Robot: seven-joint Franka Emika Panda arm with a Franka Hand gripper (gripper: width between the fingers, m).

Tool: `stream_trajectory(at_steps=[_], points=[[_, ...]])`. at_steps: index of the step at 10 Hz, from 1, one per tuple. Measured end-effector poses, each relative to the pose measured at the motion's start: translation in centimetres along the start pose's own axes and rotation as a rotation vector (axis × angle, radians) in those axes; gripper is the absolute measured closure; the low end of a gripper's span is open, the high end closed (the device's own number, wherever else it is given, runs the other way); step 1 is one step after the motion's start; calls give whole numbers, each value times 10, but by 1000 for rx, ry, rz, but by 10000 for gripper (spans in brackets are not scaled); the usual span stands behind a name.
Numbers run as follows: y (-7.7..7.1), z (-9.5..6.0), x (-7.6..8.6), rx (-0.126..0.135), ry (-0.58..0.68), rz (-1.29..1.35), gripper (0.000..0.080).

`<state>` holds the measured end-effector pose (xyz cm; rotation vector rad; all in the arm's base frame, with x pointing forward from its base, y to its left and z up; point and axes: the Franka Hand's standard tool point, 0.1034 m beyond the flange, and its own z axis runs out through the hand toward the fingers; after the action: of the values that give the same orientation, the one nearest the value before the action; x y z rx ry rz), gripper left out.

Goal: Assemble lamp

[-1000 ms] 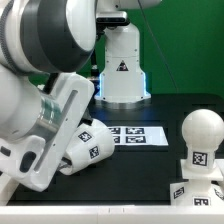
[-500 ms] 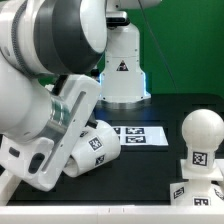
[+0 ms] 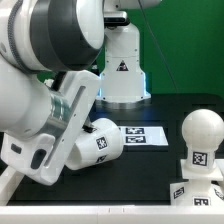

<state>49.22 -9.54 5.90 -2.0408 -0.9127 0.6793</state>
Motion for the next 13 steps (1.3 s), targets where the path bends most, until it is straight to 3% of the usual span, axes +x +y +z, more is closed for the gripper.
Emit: stream_trajectory(at_steps=[3,4,5,6,7,8,9,11,12,13], points=[[-3,-3,0,-3,2,-3,634],[-14,-18,2,-52,19,-35,646],[-27,-31,2,-128,47,-78,727],[-34,-41,0,-212,74,-150,727],[-43,-42,-4,-271,97,-168,758],[-44,-27,-10,-221,95,-102,758],[-35,-25,-9,-212,90,-95,758],[-37,-27,-8,-222,92,-97,758],[-33,-31,1,-306,109,-117,758],[-43,-32,9,-380,122,-150,758]])
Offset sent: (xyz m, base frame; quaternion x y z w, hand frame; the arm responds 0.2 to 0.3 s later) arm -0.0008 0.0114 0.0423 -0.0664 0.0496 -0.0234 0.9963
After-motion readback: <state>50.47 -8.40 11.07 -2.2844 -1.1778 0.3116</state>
